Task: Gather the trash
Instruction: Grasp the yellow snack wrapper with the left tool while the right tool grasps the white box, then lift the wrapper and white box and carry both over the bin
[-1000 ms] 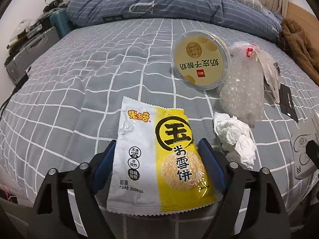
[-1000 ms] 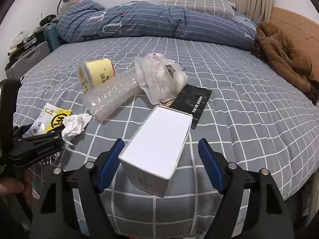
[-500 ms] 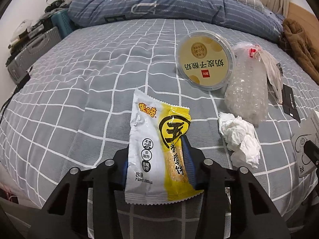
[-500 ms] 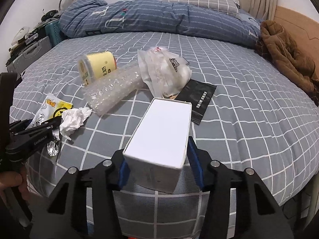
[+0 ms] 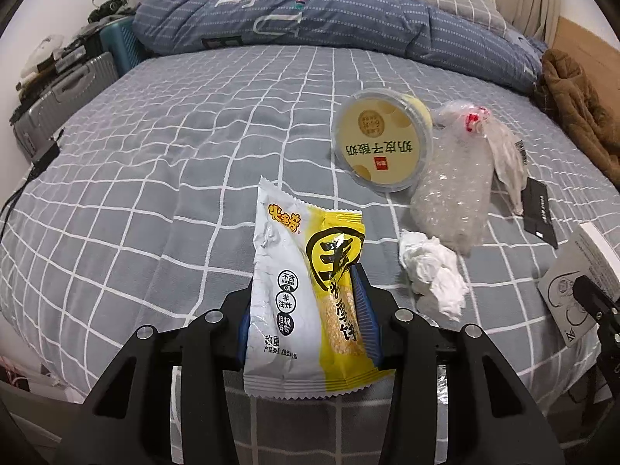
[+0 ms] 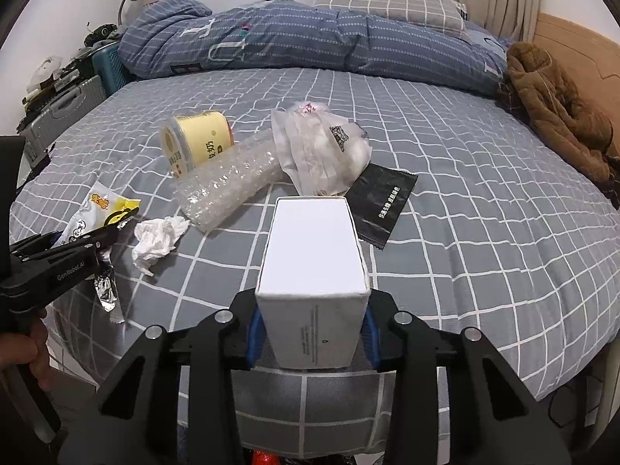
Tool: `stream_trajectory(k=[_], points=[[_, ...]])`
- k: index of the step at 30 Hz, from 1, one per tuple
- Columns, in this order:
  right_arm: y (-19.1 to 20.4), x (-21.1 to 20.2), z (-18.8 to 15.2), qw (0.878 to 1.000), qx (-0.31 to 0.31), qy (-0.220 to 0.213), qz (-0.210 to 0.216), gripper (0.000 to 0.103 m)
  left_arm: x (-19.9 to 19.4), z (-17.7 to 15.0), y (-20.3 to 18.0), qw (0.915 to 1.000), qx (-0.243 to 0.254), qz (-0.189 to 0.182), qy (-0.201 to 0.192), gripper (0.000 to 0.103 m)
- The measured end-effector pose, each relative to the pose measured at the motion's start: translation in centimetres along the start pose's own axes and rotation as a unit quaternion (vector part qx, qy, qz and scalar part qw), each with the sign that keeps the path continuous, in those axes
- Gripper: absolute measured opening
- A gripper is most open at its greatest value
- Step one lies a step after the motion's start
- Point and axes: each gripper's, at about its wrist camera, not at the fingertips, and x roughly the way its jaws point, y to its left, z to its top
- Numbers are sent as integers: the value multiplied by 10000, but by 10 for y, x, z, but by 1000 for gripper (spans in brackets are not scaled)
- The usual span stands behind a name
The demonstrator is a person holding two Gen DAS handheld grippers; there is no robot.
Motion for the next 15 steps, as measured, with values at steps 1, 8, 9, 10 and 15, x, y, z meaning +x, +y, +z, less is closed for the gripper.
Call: stream_trajectory(k=[1, 8, 9, 10, 15], points=[[0, -2, 0, 10000, -8, -7, 12, 37, -2, 0, -1, 10000, 3, -11, -10, 43], [0, -17, 0, 9999, 0, -57, 98, 37, -19, -3, -1, 9999, -28, -132, -39, 42], [0, -18, 0, 9999, 3, -61, 103, 37, -22, -4, -2, 9999, -22, -137, -45, 42], [0, -20, -1, 9999, 4, -69, 108, 37, -24, -5, -2, 9999, -23, -141, -49, 42], [1, -31, -4, 9998, -30, -137, 128, 37, -37, -12, -3, 9997, -77, -196, -78, 42]])
